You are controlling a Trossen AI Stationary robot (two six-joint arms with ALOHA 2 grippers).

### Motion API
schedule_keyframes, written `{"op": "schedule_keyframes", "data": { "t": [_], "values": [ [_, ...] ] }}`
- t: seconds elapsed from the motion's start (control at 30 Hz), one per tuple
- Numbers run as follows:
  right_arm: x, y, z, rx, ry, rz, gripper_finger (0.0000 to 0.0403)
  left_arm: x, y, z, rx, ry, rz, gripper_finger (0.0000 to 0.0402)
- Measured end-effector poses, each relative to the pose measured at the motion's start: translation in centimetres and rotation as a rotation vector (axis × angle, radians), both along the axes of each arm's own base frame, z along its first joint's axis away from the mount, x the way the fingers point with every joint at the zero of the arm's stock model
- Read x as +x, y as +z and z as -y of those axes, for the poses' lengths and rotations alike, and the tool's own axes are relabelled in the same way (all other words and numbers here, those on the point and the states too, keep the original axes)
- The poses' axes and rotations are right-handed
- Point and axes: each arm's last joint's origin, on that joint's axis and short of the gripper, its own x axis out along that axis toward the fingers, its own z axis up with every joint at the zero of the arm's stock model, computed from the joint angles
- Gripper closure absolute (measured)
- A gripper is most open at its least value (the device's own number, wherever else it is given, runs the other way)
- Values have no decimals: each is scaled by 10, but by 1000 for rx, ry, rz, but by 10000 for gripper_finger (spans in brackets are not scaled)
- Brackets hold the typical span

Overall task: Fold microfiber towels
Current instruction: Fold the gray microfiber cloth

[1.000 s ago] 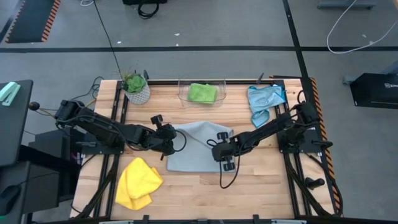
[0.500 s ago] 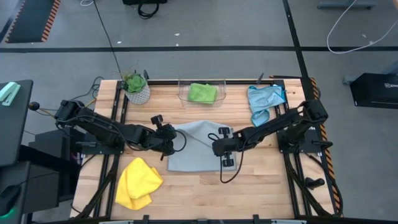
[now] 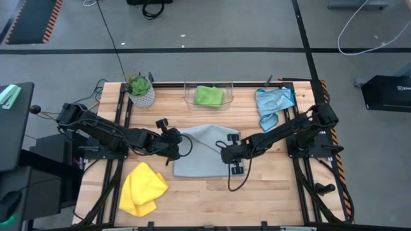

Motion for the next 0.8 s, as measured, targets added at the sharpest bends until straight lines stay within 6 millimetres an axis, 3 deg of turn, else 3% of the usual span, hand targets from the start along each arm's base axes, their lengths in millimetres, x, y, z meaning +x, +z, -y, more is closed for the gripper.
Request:
{"op": "schedule_keyframes", "data": {
  "t": [0.17,0.3,0.4,0.63,0.8],
  "values": [
    [3,-15,-1,-8,-3,-43,247,0,0,0,0,-1,1,397],
    [5,-19,1,-16,0,-54,230,0,0,0,0,0,2,395],
    [6,-19,4,-22,11,-48,255,0,0,0,-1,0,2,398],
    [8,-20,10,-34,6,-34,362,0,0,0,-6,-2,-1,396],
    [7,-19,9,-51,26,-34,382,0,0,0,-13,-6,-5,395]
  ]
}}
